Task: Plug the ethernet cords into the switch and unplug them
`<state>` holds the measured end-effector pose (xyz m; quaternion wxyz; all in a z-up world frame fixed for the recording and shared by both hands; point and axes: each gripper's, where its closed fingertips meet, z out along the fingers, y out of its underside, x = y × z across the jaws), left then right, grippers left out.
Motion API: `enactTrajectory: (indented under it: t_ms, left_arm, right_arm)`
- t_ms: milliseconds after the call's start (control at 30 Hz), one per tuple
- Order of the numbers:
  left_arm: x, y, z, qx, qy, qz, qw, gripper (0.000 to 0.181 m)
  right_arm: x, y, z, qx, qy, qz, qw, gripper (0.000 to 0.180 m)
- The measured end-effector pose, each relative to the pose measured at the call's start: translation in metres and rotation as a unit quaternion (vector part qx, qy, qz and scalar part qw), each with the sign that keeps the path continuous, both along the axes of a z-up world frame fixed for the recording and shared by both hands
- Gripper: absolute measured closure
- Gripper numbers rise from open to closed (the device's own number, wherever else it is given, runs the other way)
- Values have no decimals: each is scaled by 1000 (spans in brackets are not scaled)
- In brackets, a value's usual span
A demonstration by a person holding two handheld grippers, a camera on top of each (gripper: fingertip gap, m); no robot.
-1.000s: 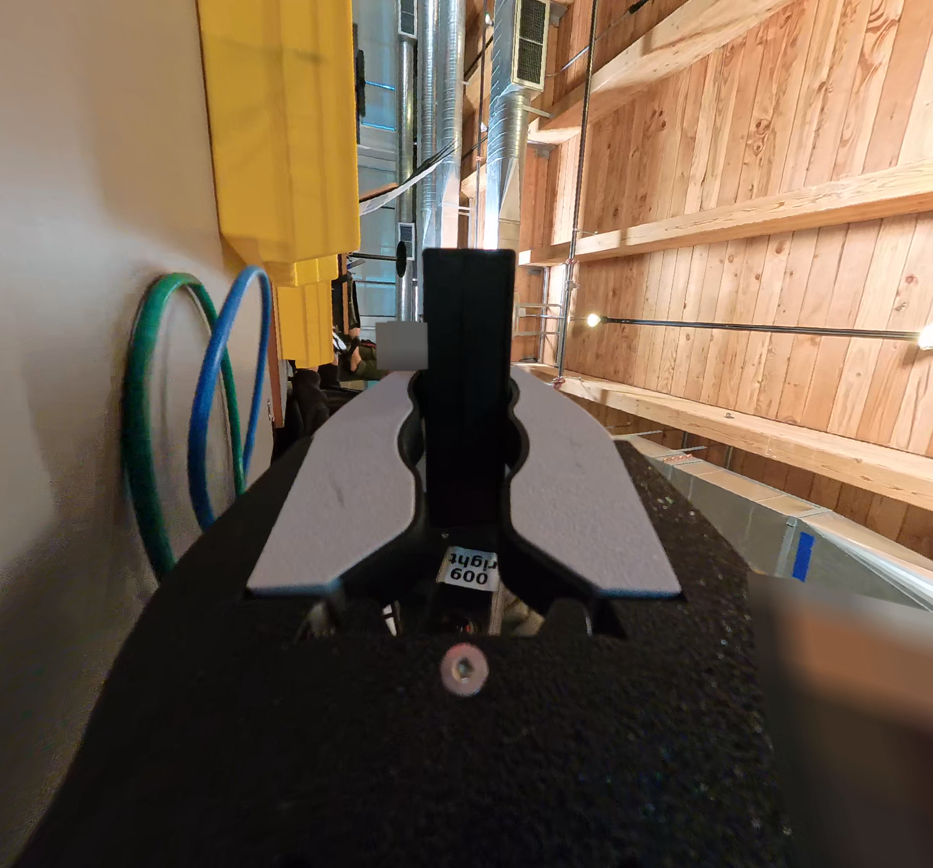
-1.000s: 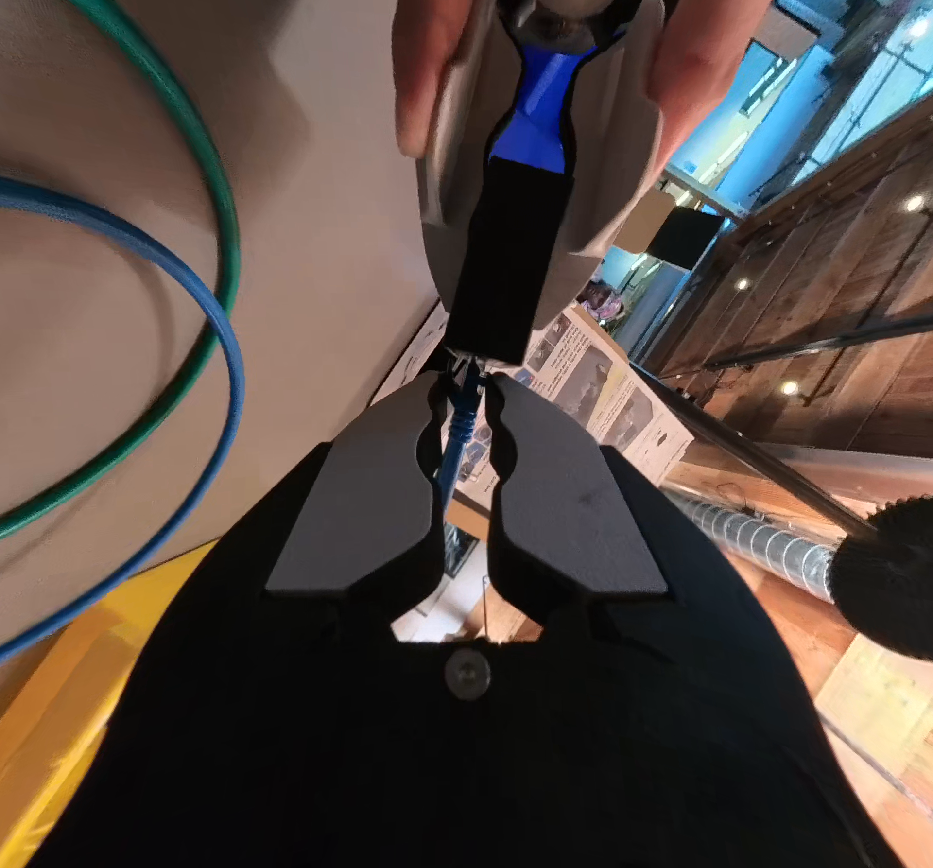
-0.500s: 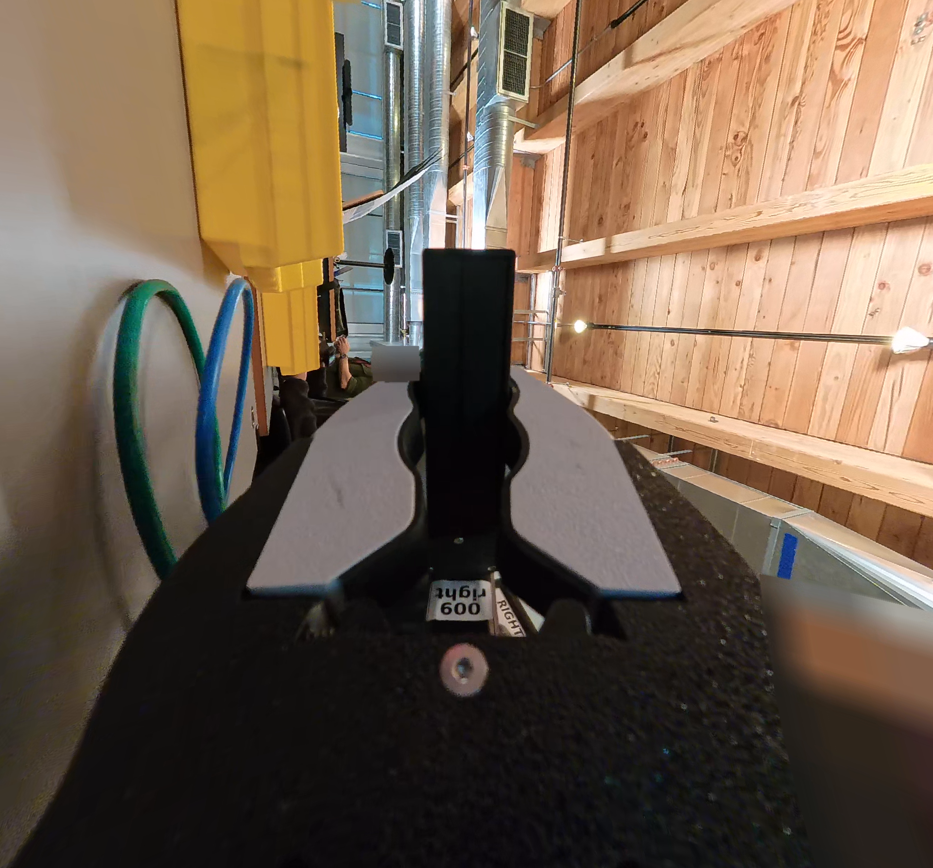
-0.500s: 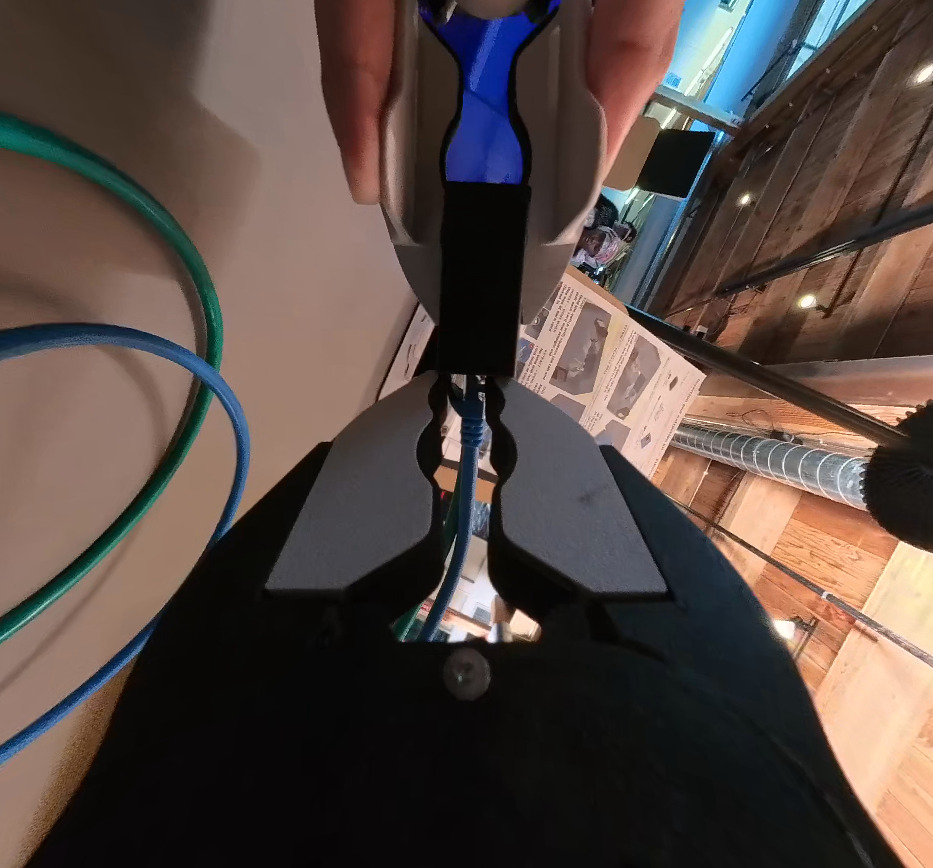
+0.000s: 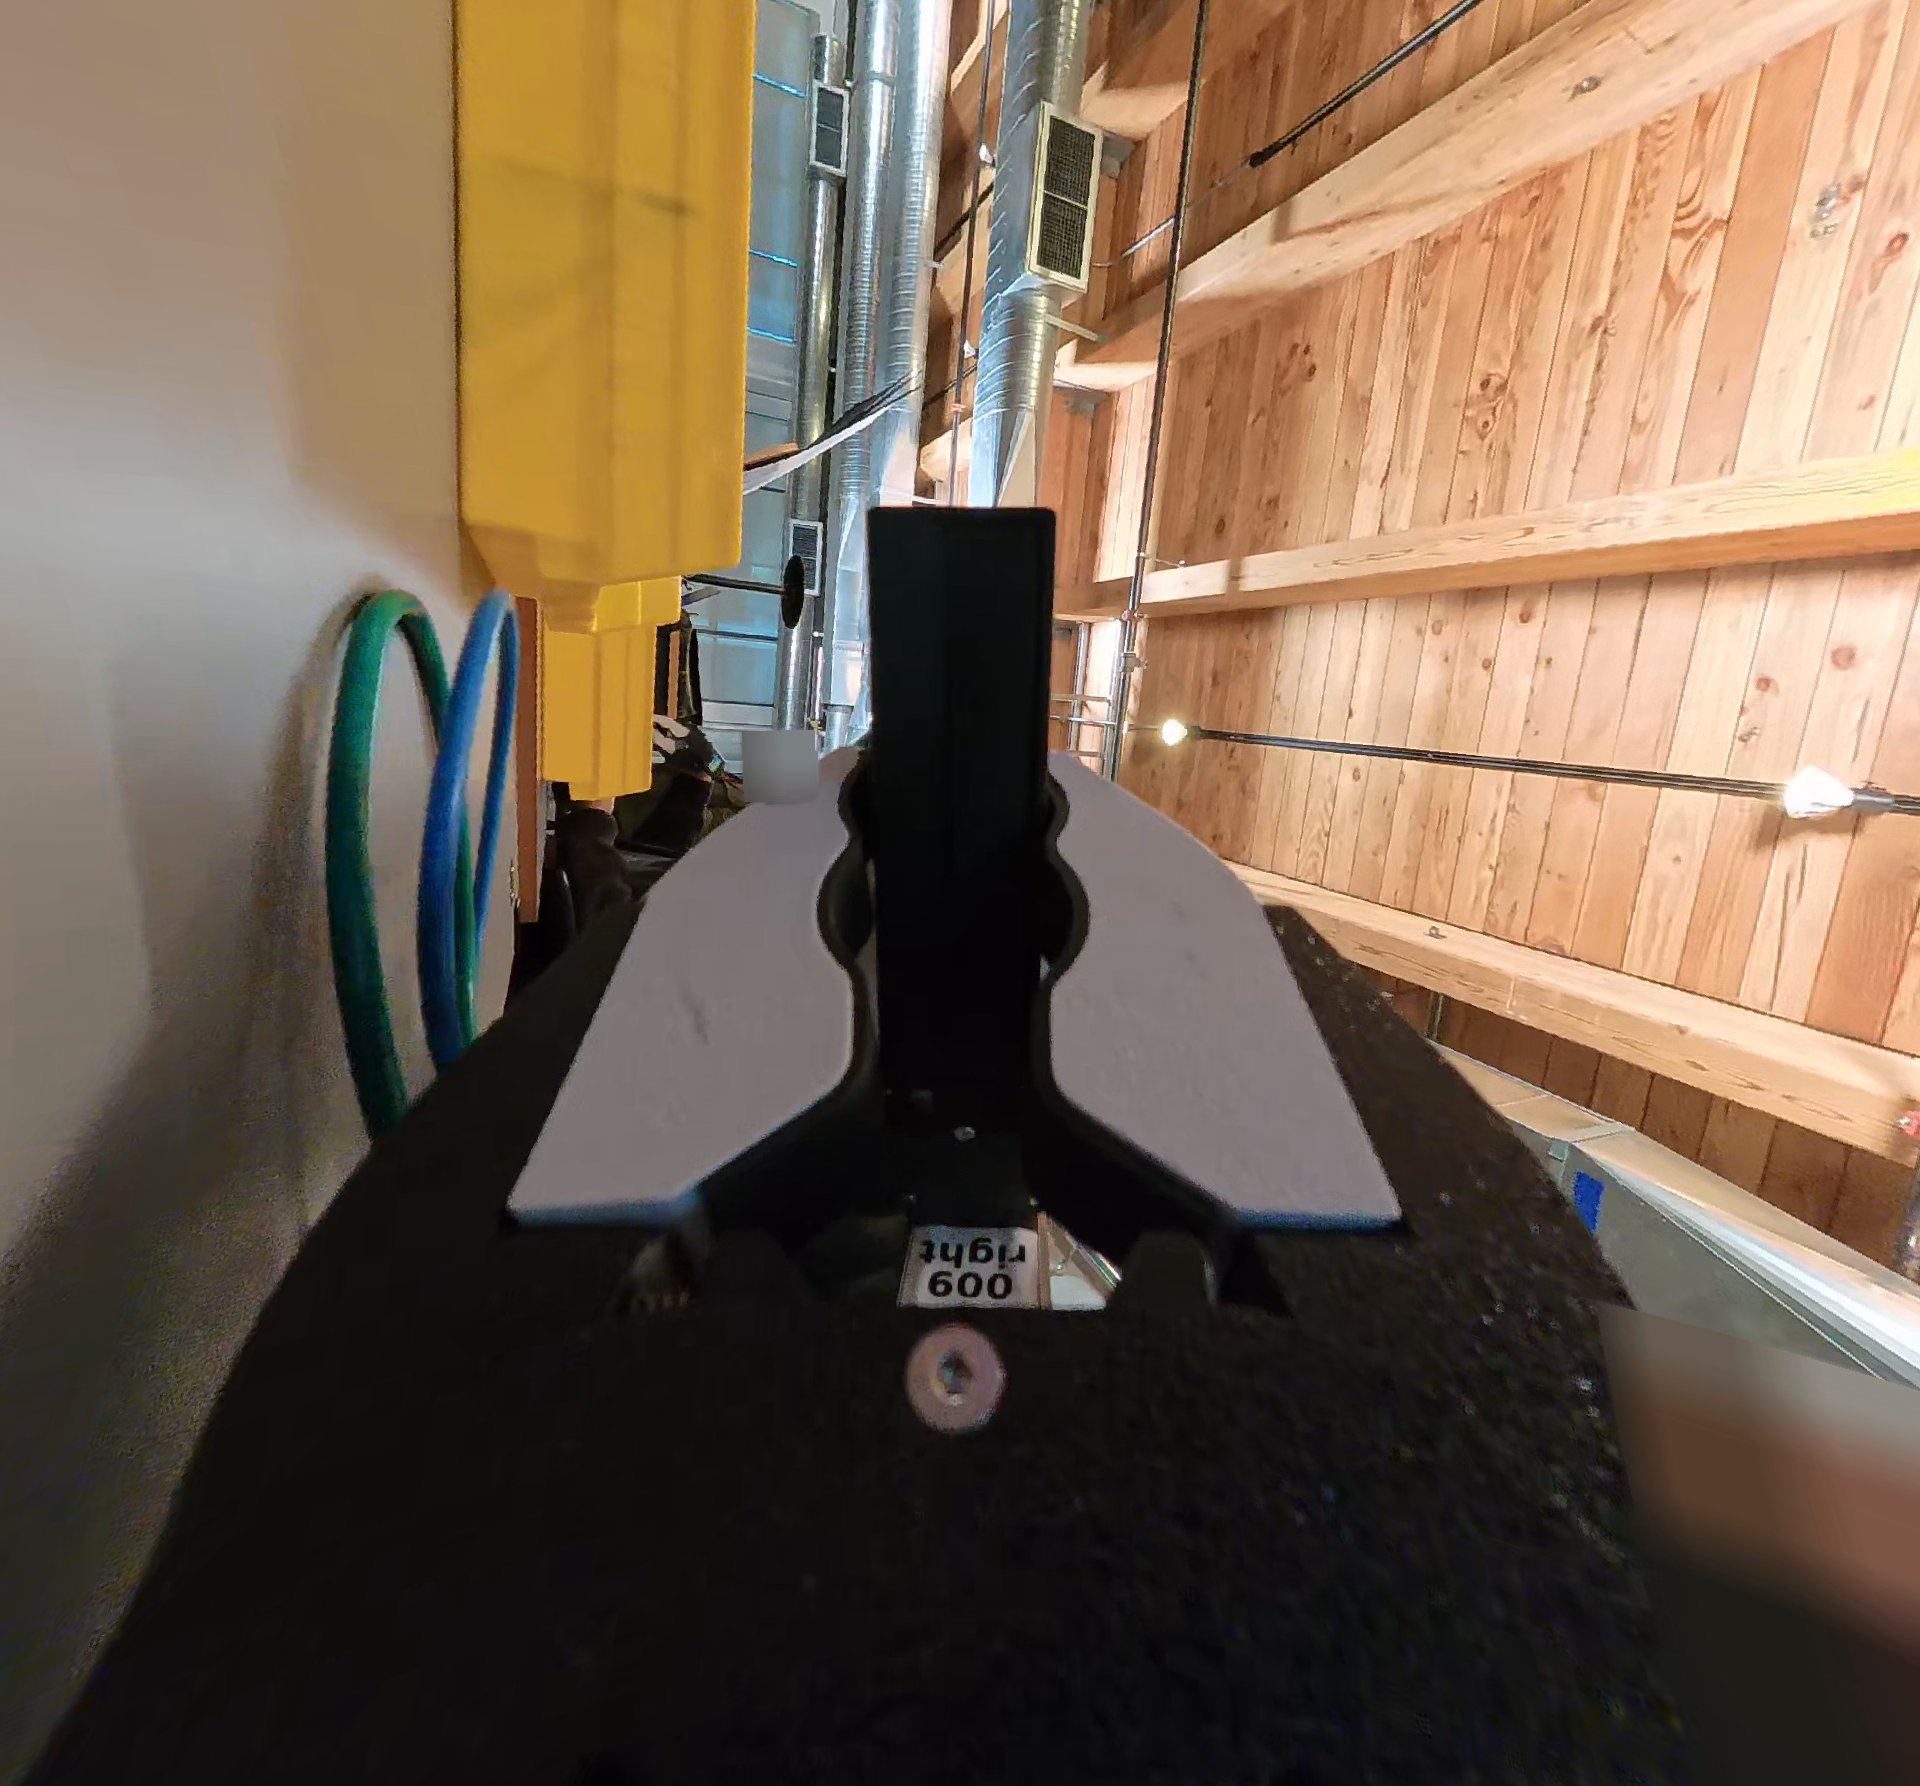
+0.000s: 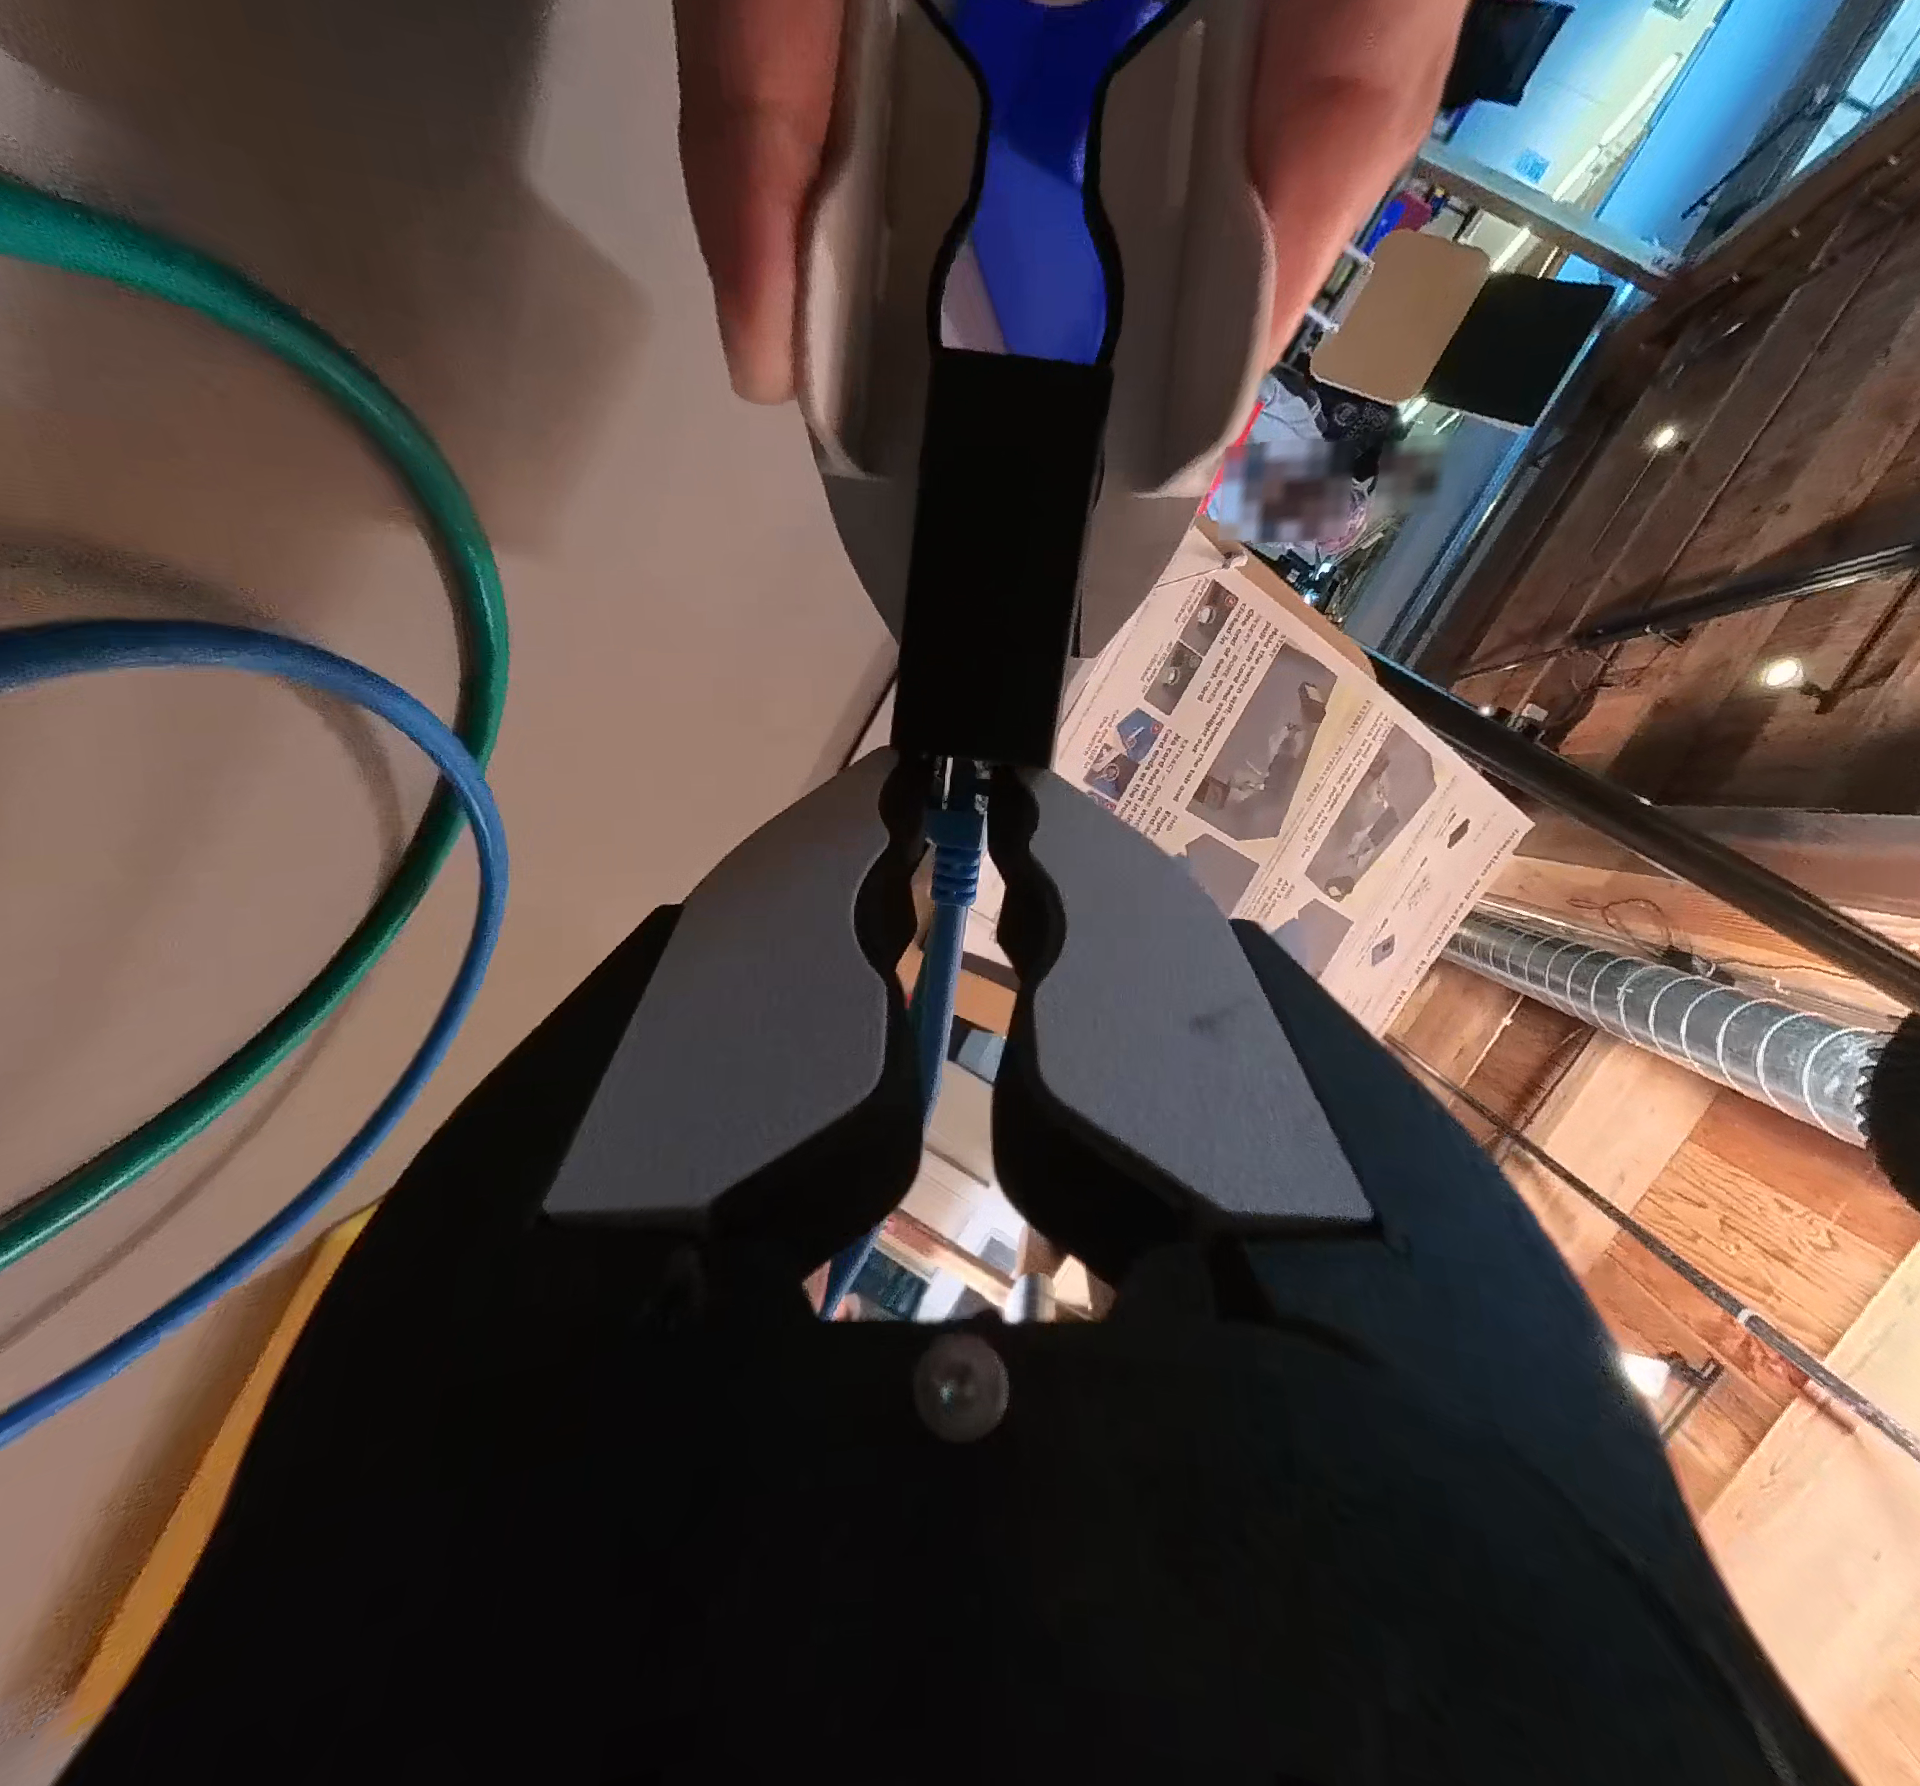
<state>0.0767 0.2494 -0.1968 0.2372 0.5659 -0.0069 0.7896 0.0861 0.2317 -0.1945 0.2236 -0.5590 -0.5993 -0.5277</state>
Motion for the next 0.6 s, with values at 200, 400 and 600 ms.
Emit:
enactTrajectory:
  t_ms: [200, 400, 600]
  left_arm:
    - [1, -2, -3, -11, 3, 3, 1000, 153]
    - [2, -2, -2, -16, -3, 3, 1000, 154]
    - [0, 2, 2, -10, -5, 13, 1000, 154]
  right_arm:
    - [2, -1, -2, -33, -14, 7, 999, 167]
    - [3, -1, -1, -53, -18, 15, 998, 167]
    - [3, 3, 3, -52, -16, 13, 998, 167]
